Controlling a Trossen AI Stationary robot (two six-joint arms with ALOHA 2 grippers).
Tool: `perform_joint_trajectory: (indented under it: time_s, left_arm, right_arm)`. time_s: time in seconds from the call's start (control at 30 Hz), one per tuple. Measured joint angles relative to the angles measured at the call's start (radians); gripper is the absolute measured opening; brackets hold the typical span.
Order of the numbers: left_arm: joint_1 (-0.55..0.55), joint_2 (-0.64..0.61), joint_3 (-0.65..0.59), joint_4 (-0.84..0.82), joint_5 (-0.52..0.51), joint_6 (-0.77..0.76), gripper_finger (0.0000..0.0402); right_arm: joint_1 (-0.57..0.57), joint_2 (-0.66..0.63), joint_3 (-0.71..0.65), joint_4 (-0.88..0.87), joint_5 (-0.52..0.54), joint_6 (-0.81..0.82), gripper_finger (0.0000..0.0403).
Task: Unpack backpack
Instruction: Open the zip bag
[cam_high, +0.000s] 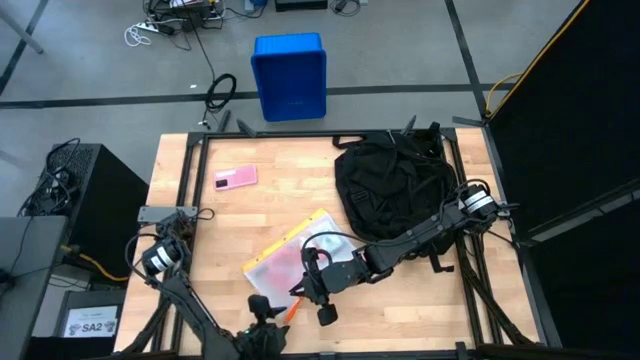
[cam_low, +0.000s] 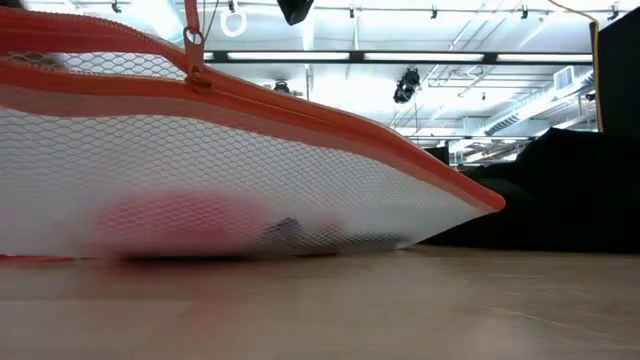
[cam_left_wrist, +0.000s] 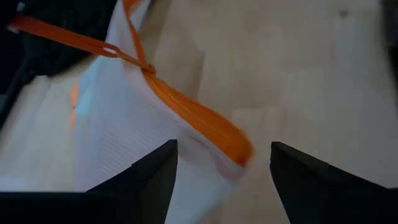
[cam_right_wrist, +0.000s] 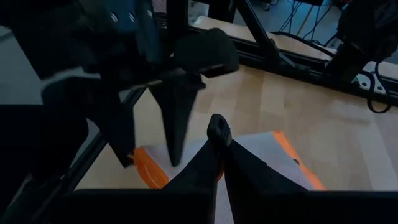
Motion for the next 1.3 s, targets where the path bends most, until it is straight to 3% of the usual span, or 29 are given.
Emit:
perform_joint_trajectory:
  time_s: [0.17,0.23,0.33,0.4,0.57,0.77,1.1,1.2,1.3]
  left_arm:
    - [0.039,0.000,-0.014,0.007,-0.010,0.029,0.0194]
    - [0.051,0.000,-0.017,0.005,-0.013,0.031,0.0152]
    - [0.055,0.000,-0.017,-0.008,-0.021,0.050,0.0049]
    - [0.052,0.000,-0.017,-0.028,-0.028,0.054,0.0016]
    - [0.025,0.000,-0.008,-0.146,-0.024,-0.045,0.0001]
    - [-0.016,0.000,-0.007,-0.267,-0.024,-0.203,0.0000]
    - [-0.049,0.000,-0.006,-0.396,0.017,-0.356,0.0000]
    - [-0.051,-0.001,-0.006,-0.404,0.017,-0.365,0.0000]
    - [-0.045,-0.001,-0.006,-0.407,0.017,-0.365,0.0000]
  right_arm:
    - [0.000,0.000,0.000,0.000,0.000,0.001,0.0000]
    - [0.000,0.000,0.000,-0.008,0.004,0.003,0.0000]
    - [0.014,-0.005,0.000,-0.051,0.062,0.014,0.0000]
    - [0.036,-0.018,0.000,-0.112,0.135,0.026,0.0000]
    - [0.104,-0.035,0.002,-0.307,0.322,0.121,0.0000]
    - [0.172,-0.039,0.002,-0.641,0.456,0.378,0.0000]
    - [0.212,-0.040,0.001,-1.260,0.537,0.874,0.0000]
    - [0.216,-0.040,0.000,-1.301,0.554,0.920,0.0000]
    - [0.216,-0.040,0.000,-1.152,0.554,0.846,0.0000]
